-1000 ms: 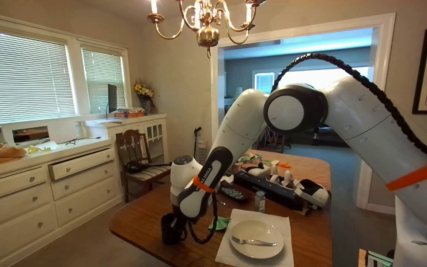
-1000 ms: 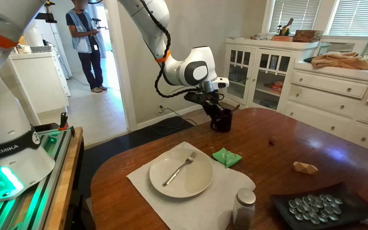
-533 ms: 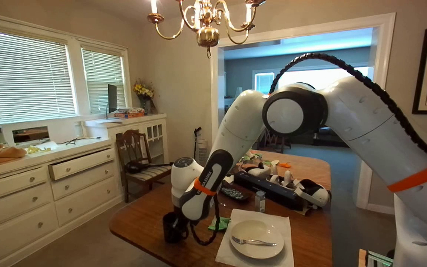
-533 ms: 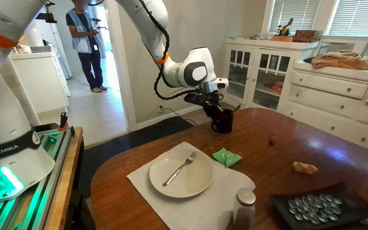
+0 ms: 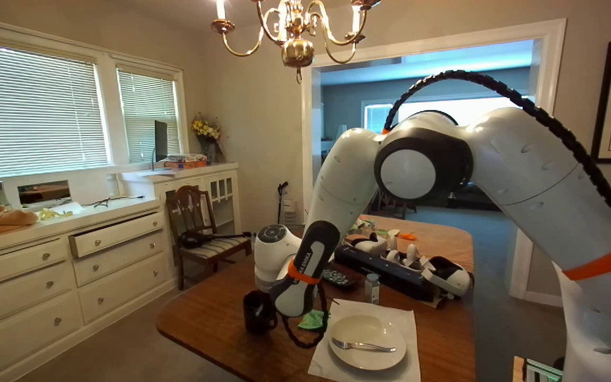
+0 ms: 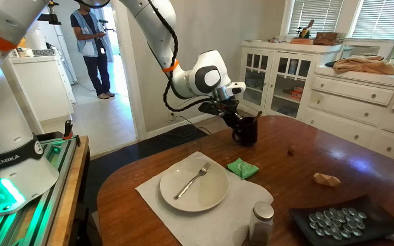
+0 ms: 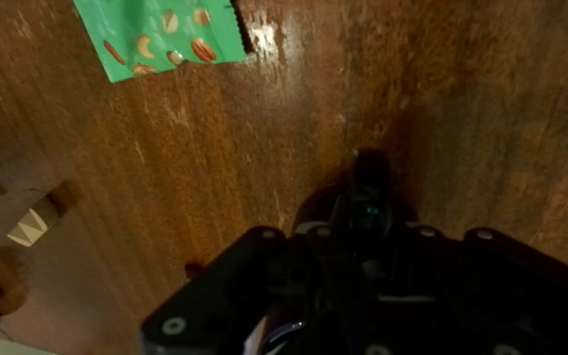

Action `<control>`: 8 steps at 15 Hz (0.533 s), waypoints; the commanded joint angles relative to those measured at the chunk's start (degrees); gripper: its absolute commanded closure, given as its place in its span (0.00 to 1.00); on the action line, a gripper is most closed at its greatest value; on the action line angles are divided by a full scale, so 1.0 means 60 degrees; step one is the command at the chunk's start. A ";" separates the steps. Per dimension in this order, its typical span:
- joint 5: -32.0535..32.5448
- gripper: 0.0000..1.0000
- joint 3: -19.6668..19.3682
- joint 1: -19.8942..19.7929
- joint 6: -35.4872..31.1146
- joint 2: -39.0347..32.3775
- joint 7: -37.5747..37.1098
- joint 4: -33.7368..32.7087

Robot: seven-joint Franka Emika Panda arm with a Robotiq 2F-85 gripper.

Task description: Put the fork inside the mug on the plate

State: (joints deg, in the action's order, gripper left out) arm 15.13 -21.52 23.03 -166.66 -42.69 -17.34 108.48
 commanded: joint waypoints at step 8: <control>0.0596 0.97 -0.0855 0.0380 0.1900 0.2110 -0.0766 0.2029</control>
State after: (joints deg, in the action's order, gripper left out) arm 15.25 -23.71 23.08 -160.79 -35.65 -17.93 116.47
